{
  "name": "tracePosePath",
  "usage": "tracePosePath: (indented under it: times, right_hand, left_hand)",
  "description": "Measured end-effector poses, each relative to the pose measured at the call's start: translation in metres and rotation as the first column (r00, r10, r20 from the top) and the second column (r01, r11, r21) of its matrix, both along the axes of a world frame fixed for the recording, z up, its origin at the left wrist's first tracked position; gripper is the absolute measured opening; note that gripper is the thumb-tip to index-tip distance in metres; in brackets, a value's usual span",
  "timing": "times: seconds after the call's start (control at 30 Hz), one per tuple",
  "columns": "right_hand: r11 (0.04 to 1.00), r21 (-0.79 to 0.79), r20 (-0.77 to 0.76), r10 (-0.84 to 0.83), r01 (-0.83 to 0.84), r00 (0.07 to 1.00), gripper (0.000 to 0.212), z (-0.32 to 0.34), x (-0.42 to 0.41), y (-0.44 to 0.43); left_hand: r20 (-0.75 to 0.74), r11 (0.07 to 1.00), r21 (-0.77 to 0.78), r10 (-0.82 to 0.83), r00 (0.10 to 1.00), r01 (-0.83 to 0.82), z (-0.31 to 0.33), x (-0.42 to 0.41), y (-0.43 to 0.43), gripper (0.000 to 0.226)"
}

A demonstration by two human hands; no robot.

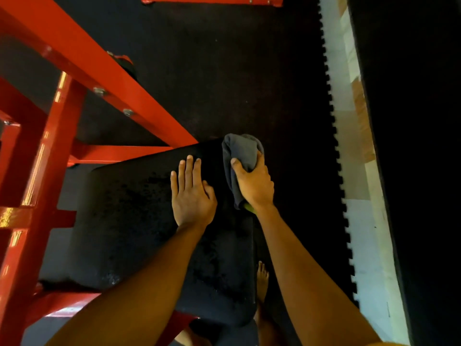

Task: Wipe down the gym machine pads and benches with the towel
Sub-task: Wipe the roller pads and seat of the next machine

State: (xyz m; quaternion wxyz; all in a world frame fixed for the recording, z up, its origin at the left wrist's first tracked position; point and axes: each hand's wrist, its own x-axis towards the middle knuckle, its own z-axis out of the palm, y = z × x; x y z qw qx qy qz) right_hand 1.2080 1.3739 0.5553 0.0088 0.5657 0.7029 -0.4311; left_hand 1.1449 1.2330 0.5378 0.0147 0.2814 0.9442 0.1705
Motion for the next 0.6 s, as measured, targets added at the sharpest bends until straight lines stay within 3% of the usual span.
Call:
tracePosePath:
  times: [0.1, 0.27, 0.6]
  right_hand:
    - [0.987, 0.141, 0.009, 0.078, -0.078, 0.997, 0.084, 0.008, 0.04, -0.042]
    - [0.983, 0.169, -0.032, 0.076, -0.07, 0.997, 0.088, 0.015, 0.112, -0.111]
    - [0.932, 0.333, 0.146, 0.099, -0.143, 0.984, 0.08, 0.008, 0.016, -0.054]
  left_hand:
    - [0.001, 1.0, 0.001, 0.002, 1.0, -0.002, -0.001, 0.0, 0.0, 0.063]
    - [-0.014, 0.999, -0.016, -0.051, 0.999, 0.051, -0.001, 0.005, -0.007, 0.062]
    - [-0.017, 0.988, -0.047, -0.151, 0.988, 0.15, -0.004, 0.026, -0.049, 0.062]
